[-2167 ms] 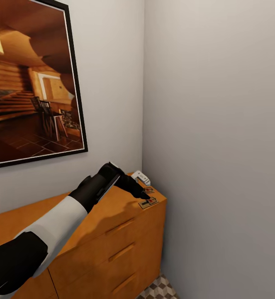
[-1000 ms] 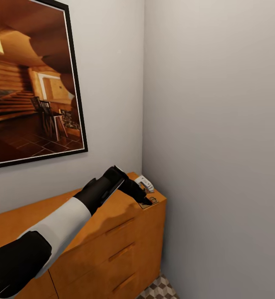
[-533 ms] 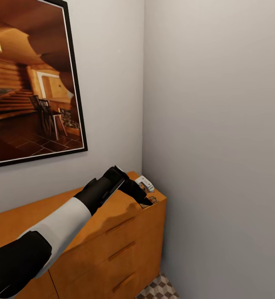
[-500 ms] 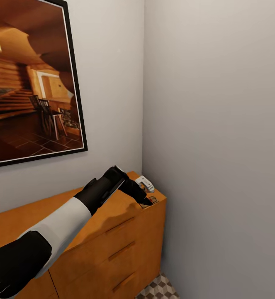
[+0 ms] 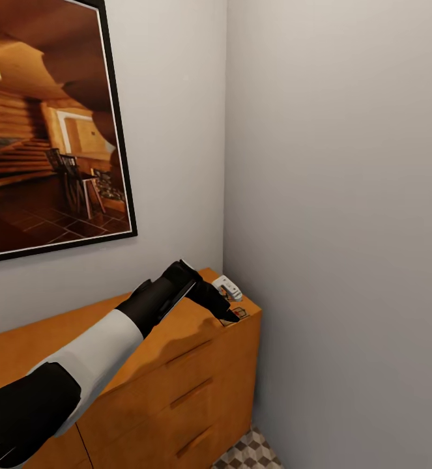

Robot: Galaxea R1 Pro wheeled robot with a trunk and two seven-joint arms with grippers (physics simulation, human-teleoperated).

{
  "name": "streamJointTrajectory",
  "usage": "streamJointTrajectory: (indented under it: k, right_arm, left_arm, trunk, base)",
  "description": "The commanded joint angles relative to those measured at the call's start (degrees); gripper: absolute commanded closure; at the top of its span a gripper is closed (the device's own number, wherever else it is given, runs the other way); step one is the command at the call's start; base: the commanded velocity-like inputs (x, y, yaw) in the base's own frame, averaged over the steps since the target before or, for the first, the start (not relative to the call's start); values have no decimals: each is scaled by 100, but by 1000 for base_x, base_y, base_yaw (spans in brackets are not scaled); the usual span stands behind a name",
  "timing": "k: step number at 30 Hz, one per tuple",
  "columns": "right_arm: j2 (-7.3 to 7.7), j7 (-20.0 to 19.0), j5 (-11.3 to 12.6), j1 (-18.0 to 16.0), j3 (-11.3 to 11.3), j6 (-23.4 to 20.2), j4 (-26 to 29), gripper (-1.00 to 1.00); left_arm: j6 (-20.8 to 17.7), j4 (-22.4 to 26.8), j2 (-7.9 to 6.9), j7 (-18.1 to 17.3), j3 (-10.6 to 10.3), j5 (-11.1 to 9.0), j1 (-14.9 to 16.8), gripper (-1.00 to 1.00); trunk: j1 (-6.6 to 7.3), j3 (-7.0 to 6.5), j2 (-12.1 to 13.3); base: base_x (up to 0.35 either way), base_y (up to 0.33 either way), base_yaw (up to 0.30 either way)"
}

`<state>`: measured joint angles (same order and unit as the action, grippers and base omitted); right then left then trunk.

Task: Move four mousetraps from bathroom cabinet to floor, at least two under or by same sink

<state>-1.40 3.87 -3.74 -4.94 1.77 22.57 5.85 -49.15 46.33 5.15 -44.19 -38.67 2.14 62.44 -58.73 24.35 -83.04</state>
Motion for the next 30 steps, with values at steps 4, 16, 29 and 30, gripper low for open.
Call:
streamJointTrajectory:
  k: [4,16,29,30]
  right_arm:
    - [-1,41,-39,-4,16,11,-3,-100]
    - [3,44,-39,-4,16,11,-5,-100]
    - [-1,41,-39,-1,16,11,-5,-100]
    - [-1,42,-39,-2,16,11,-5,-100]
  left_arm:
    - [-28,12,-3,-28,0,23,5,-100]
    - [-25,-32,-5,-28,0,23,5,-100]
    - [-25,-37,-9,-28,22,15,5,-100]
    - [-25,-30,-8,-28,23,15,5,-100]
  trunk:
    - [0,7,-4]
    - [0,7,-4]
    - [0,7,-4]
    - [0,7,-4]
  base:
    - [0,0,0]
    - [0,0,0]
    - [0,0,0]
    - [0,0,0]
